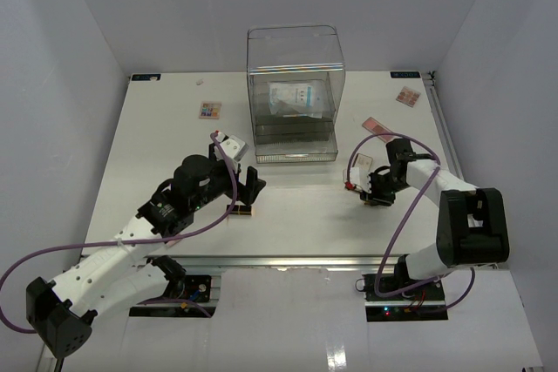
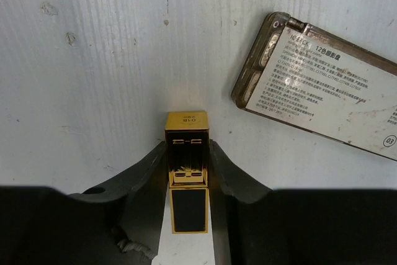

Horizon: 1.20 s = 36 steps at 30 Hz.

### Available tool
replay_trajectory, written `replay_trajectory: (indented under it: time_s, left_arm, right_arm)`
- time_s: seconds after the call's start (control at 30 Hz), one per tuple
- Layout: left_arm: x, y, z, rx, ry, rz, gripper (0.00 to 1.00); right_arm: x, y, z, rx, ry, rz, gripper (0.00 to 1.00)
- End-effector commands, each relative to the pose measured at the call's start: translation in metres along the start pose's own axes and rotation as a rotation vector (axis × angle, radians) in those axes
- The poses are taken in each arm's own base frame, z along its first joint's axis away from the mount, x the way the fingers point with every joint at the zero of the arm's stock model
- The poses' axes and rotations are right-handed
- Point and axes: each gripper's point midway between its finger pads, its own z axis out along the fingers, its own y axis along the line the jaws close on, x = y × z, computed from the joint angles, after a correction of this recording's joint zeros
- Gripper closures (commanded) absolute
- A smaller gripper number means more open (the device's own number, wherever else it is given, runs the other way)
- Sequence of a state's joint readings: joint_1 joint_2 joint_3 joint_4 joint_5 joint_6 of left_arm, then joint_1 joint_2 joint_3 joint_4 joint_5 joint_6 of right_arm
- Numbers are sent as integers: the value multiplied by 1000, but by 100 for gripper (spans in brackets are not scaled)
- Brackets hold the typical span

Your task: Organize the makeup

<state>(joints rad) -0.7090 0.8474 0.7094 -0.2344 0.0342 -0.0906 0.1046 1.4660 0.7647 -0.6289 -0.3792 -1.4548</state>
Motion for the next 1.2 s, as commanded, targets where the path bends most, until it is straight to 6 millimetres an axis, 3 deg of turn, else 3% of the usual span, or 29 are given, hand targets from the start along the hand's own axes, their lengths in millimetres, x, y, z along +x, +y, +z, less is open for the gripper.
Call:
replay_trajectory:
  time_s: [0.0,0.13,0.2,0.33,0.4,0.53,0.6,0.8,0.97,1.03,1.17]
  left_arm:
    - [-6,0,-5,7,-31,3,2]
    - [-7,-2,-5,13,-33,3,2]
    - [-7,-2,-6,17,-34,2,2]
    - [-8,-4,-5,25,-37,2,2]
    - [-7,-5,-5,31,-34,0,2]
    - [-4,-4,-3,29,-23,-2,2]
    - [-1,-3,-1,24,-13,-2,2]
    - [9,1,4,2,17,-4,2]
    - [18,4,9,-13,48,-9,2]
    - [22,6,11,-26,60,-11,2]
    - [22,12,10,-57,58,-11,2]
  right_arm:
    - [1,-2,5,-4,-10,-25,71]
    - [-10,-3,-9,19,-35,-35,83]
    - [-31,-11,-29,68,-94,-59,85]
    - [-81,-18,-62,120,-222,-87,85]
    - [-124,-24,-80,157,-313,-127,85]
    - [-190,-37,-76,177,-365,-146,86]
    - [-199,-50,-68,161,-359,-106,92]
    - [-241,-111,-70,281,-349,-95,92]
    - [-244,-157,-49,364,-279,-81,88]
    - [-245,-175,-46,407,-265,-87,82]
    - [-236,-190,-37,484,-230,-105,51]
